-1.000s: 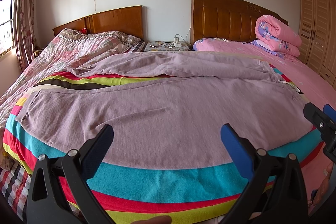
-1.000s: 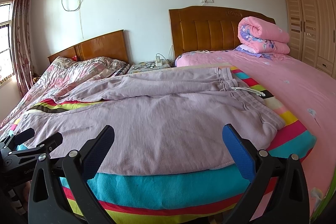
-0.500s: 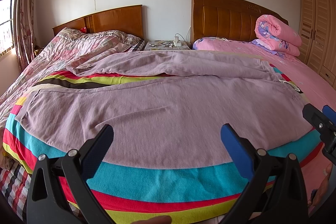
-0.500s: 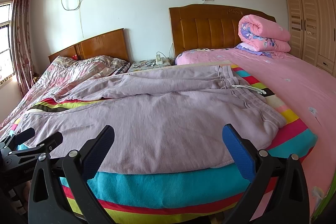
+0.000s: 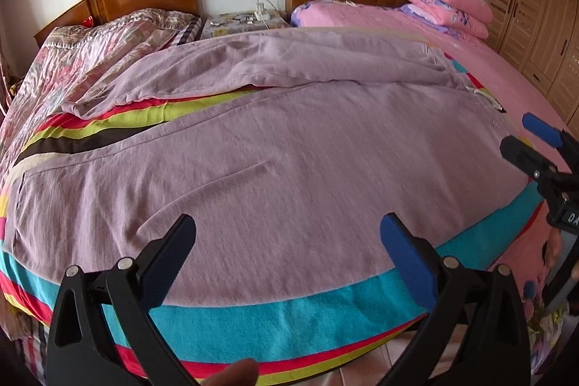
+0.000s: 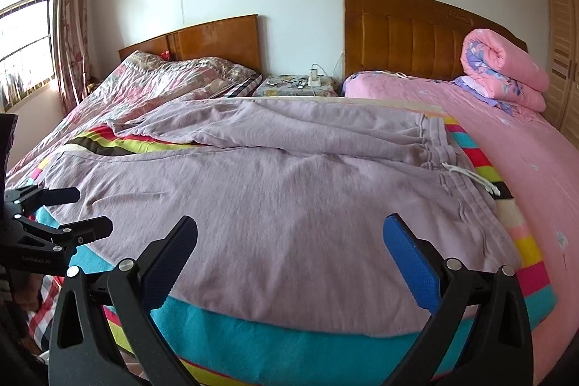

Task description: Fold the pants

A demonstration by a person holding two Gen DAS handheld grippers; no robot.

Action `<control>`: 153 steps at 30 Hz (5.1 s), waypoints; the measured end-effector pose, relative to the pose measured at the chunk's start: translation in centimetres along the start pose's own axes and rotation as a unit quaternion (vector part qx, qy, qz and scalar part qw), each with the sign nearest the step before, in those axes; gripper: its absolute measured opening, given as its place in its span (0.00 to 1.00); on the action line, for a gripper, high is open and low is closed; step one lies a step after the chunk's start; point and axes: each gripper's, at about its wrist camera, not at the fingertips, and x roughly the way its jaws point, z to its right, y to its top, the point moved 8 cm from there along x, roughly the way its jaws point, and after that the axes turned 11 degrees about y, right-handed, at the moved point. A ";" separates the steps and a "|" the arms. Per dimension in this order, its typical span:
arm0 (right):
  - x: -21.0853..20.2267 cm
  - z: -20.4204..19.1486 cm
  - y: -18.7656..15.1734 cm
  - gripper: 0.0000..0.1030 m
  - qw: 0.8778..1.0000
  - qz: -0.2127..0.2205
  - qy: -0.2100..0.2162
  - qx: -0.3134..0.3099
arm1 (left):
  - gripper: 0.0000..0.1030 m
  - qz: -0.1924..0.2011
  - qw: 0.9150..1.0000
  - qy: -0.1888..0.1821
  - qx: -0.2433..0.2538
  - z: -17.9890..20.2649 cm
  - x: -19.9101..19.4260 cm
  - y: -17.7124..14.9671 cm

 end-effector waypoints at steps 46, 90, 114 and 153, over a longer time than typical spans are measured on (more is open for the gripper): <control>7.6 -1.9 0.1 0.28 0.981 -0.081 0.152 -0.085 | 0.99 -0.070 0.921 -0.208 -0.322 -9.6 13.2 14.7; 5.1 14.4 -5.1 0.14 0.918 0.047 0.046 0.392 | 0.05 -0.085 0.915 -0.200 -0.340 -15.7 21.9 16.3; -3.5 16.1 -13.1 0.11 0.922 0.037 0.057 0.381 | 0.11 -0.014 0.936 -0.218 -0.275 -11.9 5.9 -5.5; -5.0 12.9 -14.9 0.55 0.921 0.039 0.066 0.381 | 0.36 -0.027 0.965 -0.143 -0.219 -12.0 6.0 -6.2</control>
